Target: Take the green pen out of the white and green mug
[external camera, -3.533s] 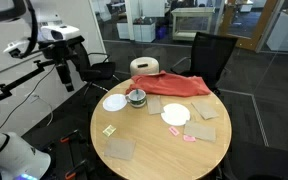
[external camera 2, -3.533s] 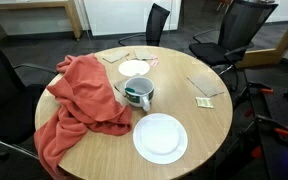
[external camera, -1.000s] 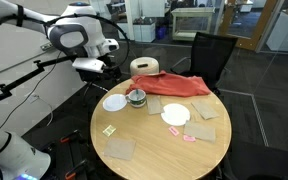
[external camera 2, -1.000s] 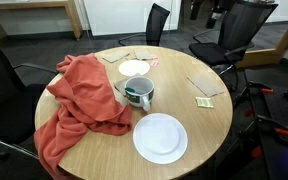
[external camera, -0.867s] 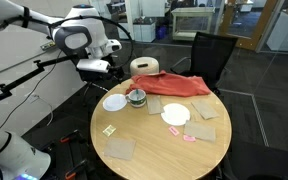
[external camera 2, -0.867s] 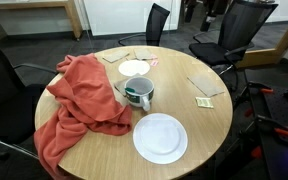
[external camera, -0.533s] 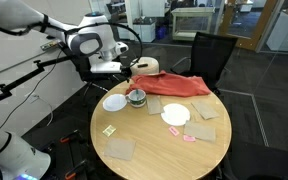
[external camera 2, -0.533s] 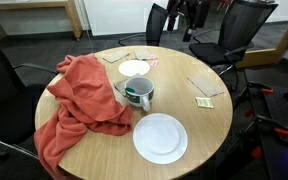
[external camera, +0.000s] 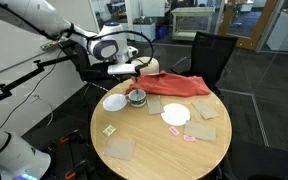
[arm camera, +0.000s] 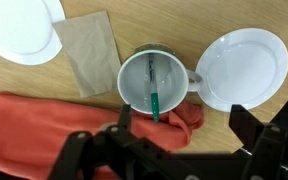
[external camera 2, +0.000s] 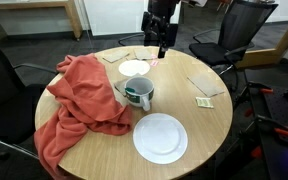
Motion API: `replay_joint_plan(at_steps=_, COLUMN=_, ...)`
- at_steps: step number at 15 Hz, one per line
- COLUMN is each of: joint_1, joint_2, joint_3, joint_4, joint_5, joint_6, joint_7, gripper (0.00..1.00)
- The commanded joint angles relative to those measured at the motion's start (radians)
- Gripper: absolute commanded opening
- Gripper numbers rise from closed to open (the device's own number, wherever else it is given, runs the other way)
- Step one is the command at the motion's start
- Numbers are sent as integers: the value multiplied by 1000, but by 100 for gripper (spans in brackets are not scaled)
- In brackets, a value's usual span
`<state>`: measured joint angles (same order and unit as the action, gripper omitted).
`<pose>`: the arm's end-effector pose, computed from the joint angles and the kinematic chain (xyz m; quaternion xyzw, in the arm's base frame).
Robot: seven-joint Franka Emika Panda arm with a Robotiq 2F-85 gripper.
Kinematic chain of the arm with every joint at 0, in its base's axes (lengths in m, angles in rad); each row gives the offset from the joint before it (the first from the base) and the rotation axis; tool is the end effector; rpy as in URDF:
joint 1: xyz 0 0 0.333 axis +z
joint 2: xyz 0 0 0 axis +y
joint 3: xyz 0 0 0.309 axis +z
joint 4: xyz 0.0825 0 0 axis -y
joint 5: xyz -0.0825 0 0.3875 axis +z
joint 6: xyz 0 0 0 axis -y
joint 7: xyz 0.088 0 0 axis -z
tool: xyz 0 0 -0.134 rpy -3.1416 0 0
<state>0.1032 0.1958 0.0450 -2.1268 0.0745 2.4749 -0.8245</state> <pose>0.5812 0.0876 0.2967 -0.8939 -0.4407 -0.0815 0.0026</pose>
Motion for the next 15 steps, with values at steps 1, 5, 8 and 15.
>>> replay_joint_plan(at_steps=1, joint_1=-52, joint_2=116, joint_3=48, joint_4=113, joint_5=16, joint_6=-3, joint_7=-41, gripper=100)
replay_joint_plan(at_steps=5, joint_1=-82, joint_2=199, joint_3=78, joint_4=181, joint_5=-1, joint_6=-22, joint_7=-23, gripper=100)
replay_joint_plan(at_steps=8, joint_1=-87, joint_2=194, joint_3=83, joint_4=155, joint_5=-16, joint_6=-2, joint_7=-6, gripper=100)
replay_joint_plan(at_steps=15, joint_1=-64, joint_2=176, joint_3=77, joint_4=136, joint_5=-82, joint_6=3, joint_7=82, gripper=100)
